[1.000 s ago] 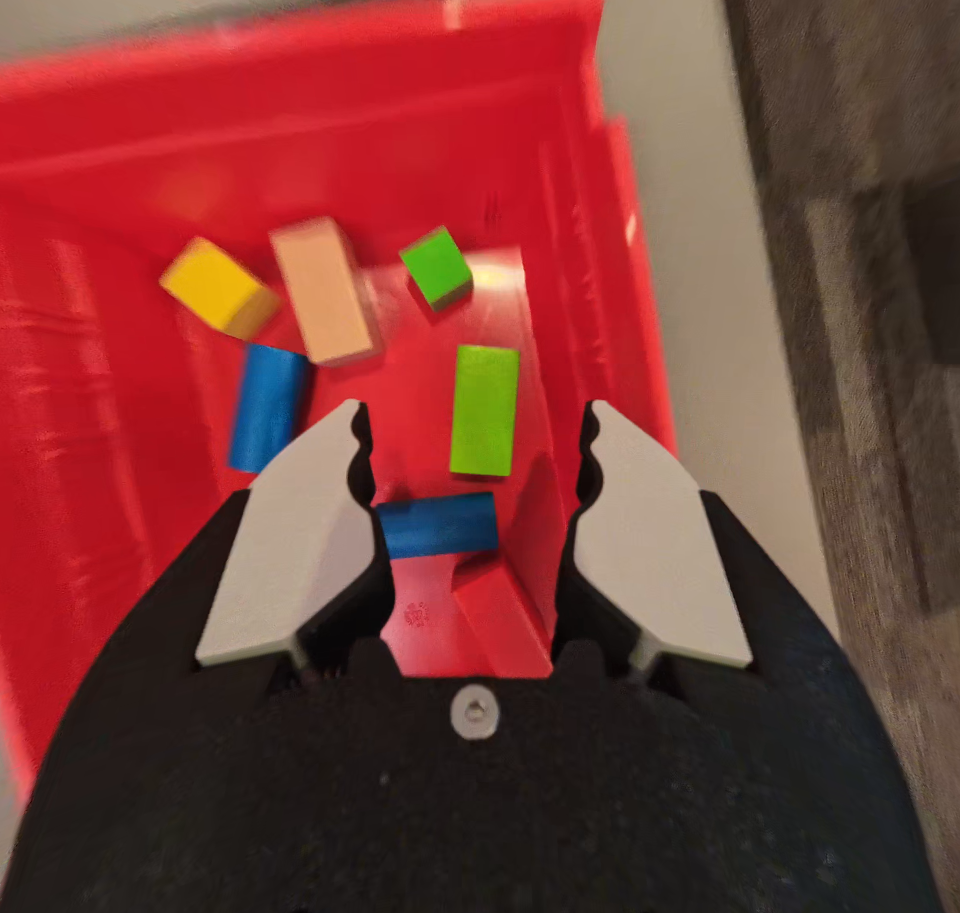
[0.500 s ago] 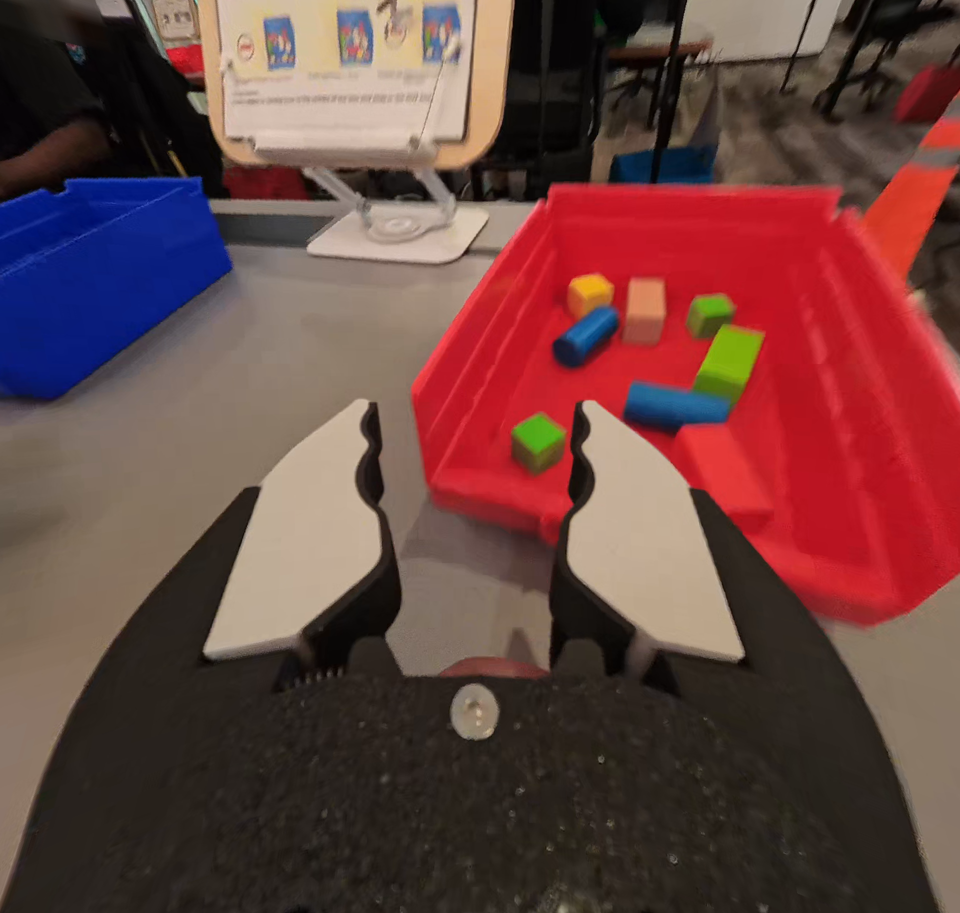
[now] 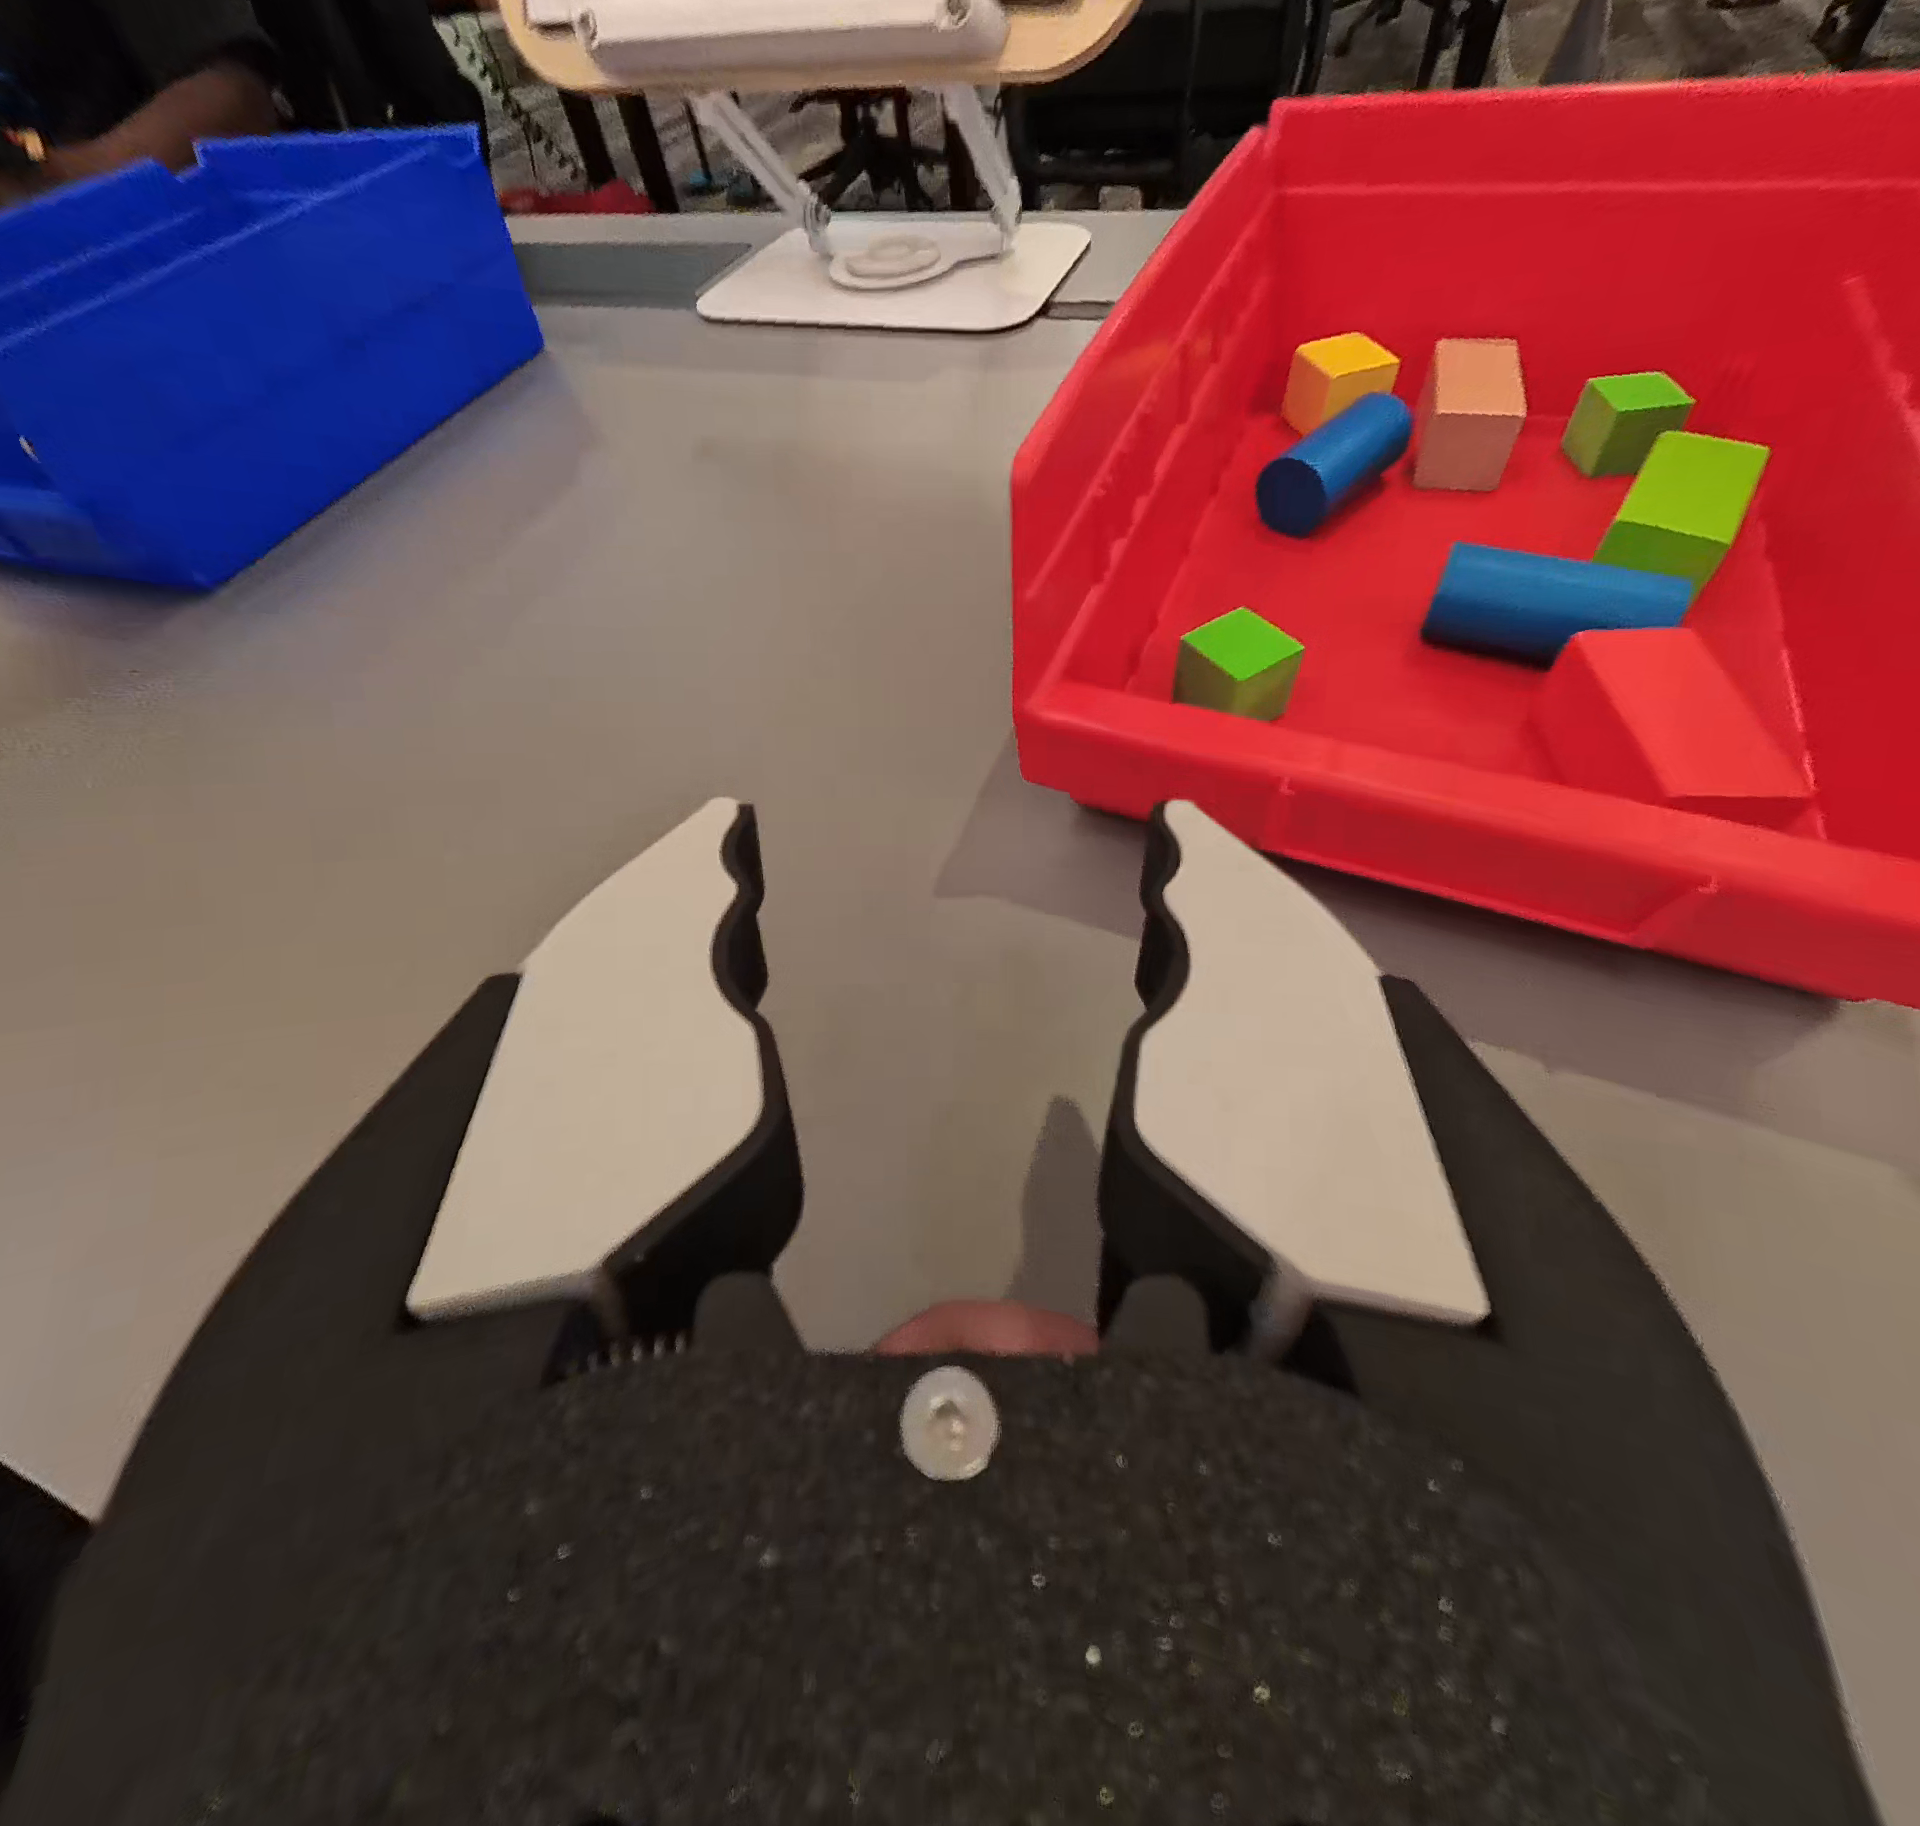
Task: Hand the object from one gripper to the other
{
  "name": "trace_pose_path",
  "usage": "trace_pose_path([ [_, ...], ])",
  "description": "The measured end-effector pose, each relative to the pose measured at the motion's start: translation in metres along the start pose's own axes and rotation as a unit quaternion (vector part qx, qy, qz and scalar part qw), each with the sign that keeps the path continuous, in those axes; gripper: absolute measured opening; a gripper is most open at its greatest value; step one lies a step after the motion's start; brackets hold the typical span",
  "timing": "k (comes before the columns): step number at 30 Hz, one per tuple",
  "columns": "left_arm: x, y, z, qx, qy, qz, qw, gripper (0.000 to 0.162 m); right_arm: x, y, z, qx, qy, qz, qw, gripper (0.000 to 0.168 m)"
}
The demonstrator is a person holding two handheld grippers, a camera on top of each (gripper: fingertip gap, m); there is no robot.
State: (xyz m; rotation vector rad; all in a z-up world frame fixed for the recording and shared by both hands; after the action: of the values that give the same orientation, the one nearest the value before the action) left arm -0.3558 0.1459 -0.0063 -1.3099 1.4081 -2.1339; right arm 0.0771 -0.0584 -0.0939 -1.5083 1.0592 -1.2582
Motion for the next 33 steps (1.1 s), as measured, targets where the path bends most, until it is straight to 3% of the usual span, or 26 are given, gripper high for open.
trace_pose_path([
  [4, -0.052, -0.053, -0.051, 0.059, -0.028, -0.085, 0.994, 0.070, -0.004, 0.003, -0.002, 0.029, 0.003, -0.015, 0.999, 0.070],
  [7, -0.108, -0.073, -0.089, 0.036, -0.093, -0.148, 0.984, 0.065, -0.002, 0.000, -0.002, 0.027, 0.003, -0.010, 1.000, 0.071],
  [13, -0.207, -0.075, -0.127, 0.077, -0.123, -0.255, 0.956, 0.061, 0.002, -0.001, 0.004, 0.018, 0.010, -0.004, 1.000, 0.071],
  [18, -0.252, -0.069, -0.144, 0.097, -0.152, -0.315, 0.932, 0.057, 0.003, 0.001, 0.009, 0.016, 0.019, -0.009, 1.000, 0.070],
  [20, -0.259, -0.066, -0.148, 0.099, -0.157, -0.324, 0.928, 0.045, 0.004, 0.001, 0.010, 0.014, 0.019, -0.010, 1.000, 0.070],
  [21, -0.260, -0.065, -0.148, 0.103, -0.155, -0.325, 0.927, 0.028, 0.004, 0.002, 0.011, 0.014, 0.021, -0.011, 1.000, 0.070],
  [28, -0.231, -0.070, -0.142, 0.121, -0.114, -0.291, 0.942, 0.027, 0.001, 0.010, 0.010, 0.001, 0.011, -0.024, 1.000, 0.070],
  [31, -0.193, -0.078, -0.125, 0.155, -0.040, -0.227, 0.961, 0.027, 0.001, 0.008, 0.008, 0.019, 0.009, -0.026, 0.999, 0.070],
  [33, -0.161, -0.085, -0.103, 0.193, 0.054, -0.156, 0.967, 0.027, -0.001, 0.000, 0.004, 0.039, -0.011, -0.009, 0.999, 0.070],
])
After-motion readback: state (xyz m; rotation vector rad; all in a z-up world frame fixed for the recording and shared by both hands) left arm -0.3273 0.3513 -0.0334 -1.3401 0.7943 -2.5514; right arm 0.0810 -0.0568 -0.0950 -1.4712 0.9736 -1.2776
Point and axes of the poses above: each gripper's, where its closed fingertips meet, x back along the fingers, y out of its underside, z = x × y across the jaws, the point moved 8 cm from there along x, back along the fingers, and after that the axes turned 6 degrees about z, right-handed, at the moved point
